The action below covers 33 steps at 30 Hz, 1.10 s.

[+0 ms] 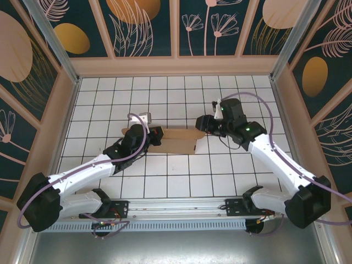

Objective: Fold the paper box

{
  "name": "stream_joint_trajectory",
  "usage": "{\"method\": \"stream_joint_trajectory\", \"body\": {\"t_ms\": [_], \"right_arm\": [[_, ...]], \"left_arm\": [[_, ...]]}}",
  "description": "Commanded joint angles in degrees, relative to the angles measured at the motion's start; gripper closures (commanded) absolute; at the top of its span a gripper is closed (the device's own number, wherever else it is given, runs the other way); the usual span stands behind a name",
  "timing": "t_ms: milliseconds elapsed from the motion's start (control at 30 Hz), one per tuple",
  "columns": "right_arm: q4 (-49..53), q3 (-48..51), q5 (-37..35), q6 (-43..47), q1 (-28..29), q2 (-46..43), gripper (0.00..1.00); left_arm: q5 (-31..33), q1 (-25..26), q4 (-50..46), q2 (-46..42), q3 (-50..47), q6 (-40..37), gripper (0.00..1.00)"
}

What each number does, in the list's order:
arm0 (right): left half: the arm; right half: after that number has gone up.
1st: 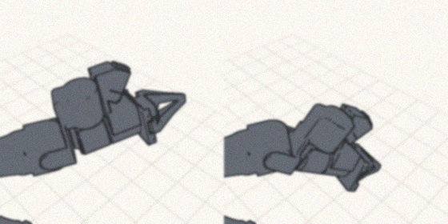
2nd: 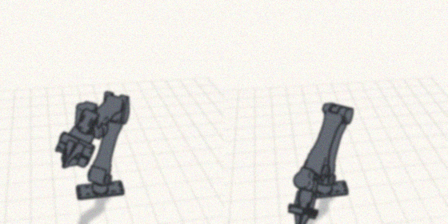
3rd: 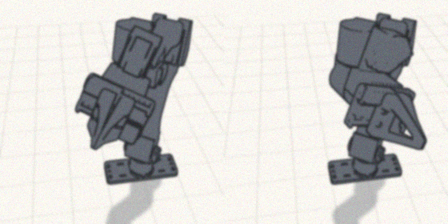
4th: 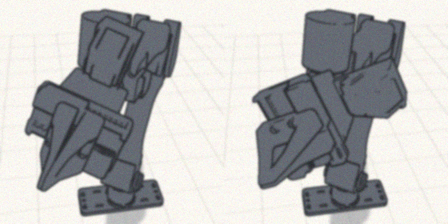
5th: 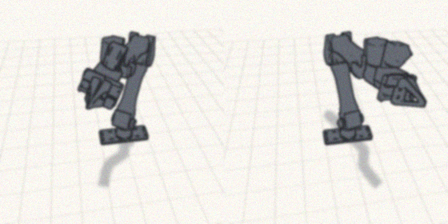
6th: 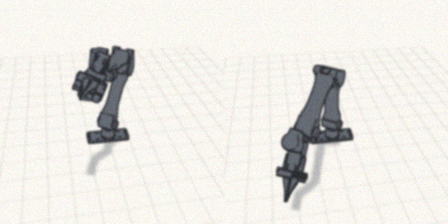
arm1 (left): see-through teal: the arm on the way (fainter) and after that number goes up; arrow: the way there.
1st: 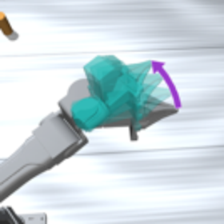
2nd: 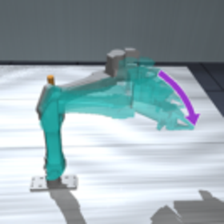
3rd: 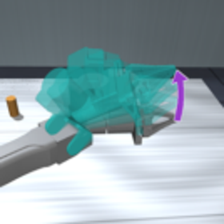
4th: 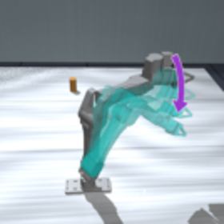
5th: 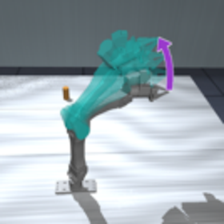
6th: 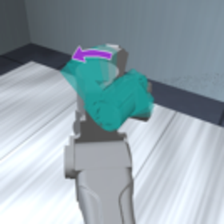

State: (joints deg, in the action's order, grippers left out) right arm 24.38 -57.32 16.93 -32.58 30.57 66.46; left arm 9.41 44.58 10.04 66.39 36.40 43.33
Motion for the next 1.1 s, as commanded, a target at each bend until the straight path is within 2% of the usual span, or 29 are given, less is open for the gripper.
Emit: {"method": "stream_joint_trajectory", "body": {"t_ms": [0,167,233,333,533,700,1067], "right_arm": [[4.0,-4.2,-3.4,6.2,3.5,0.0,0.66],[-7.7,-1.9,9.0,1.7,8.1,4.9,0.87],[-12.3,-0.2,10.8,-0.4,8.8,6.4,0.95],[-15.9,1.6,11.1,-1.7,9.2,8.1,0.99],[-16.2,4.7,7.9,-1.2,9.3,10.3,1.00],[-12.6,5.3,3.6,0.8,9.7,12.1,1.00],[-12.6,7.6,1.5,1.0,10.6,12.1,1.00]], "left_arm": [[-2.1,0.5,-4.8,0.8,-0.6,0.1,1.00],[-1.6,0.5,-5.2,0.3,-0.5,0.2,1.00],[-1.4,0.5,-5.6,0.1,-0.2,0.1,1.00],[-1.5,0.5,-5.8,0.0,-0.1,0.2,1.00],[-1.9,0.5,-6.5,-0.6,0.7,0.1,1.00],[1.6,0.0,-13.6,-4.0,5.0,-2.2,1.00],[2.9,-14.2,-25.7,-15.8,3.3,0.8,1.00]]}}
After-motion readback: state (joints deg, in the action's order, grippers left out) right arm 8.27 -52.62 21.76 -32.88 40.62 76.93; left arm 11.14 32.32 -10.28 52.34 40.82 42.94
